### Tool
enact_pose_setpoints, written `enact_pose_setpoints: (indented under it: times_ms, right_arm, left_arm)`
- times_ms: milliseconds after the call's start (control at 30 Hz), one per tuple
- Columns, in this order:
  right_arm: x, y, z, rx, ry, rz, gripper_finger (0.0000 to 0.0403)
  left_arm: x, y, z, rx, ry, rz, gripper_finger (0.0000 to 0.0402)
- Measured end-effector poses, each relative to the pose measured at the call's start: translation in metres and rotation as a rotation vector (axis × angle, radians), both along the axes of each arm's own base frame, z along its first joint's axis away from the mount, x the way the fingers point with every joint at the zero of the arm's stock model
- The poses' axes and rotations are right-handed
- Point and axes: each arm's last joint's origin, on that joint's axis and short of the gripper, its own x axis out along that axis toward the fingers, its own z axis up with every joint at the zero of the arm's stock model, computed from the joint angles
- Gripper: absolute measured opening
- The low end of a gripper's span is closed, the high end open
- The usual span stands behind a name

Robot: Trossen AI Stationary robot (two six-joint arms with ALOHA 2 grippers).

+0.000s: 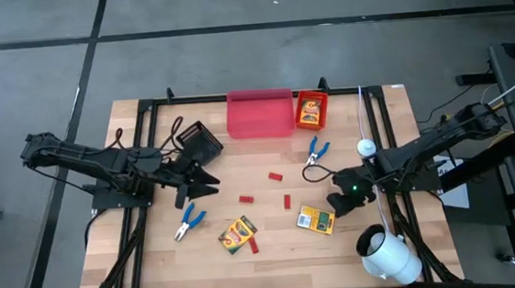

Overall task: Pick & Place School Supplies
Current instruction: Put the yellow crayon box into the red bin

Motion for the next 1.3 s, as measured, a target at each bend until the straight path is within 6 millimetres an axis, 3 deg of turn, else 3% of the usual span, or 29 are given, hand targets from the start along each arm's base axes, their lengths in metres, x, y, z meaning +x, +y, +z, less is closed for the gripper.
enact_pose_setpoints:
  times_ms: [333, 1033, 1167, 1300]
  right_arm:
    - [-0.006, -0.001, -0.014, 0.021, -0.002, -0.007, 0.0173]
    - [0.022, 0.007, -0.040, 0.000, -0.083, -0.019, 0.0170]
    - [0.023, 0.006, -0.041, -0.030, -0.090, -0.044, 0.0139]
    - [0.023, 0.005, -0.042, -0.062, -0.095, -0.051, 0.0068]
  left_arm:
    - [0.001, 0.001, 0.004, -0.003, -0.041, 0.036, 0.0180]
    - [0.002, 0.003, 0.006, -0.007, -0.065, 0.050, 0.0180]
    - [0.002, 0.003, 0.006, -0.007, -0.065, 0.050, 0.0180]
    - [0.002, 0.003, 0.006, -0.005, -0.065, 0.050, 0.0180]
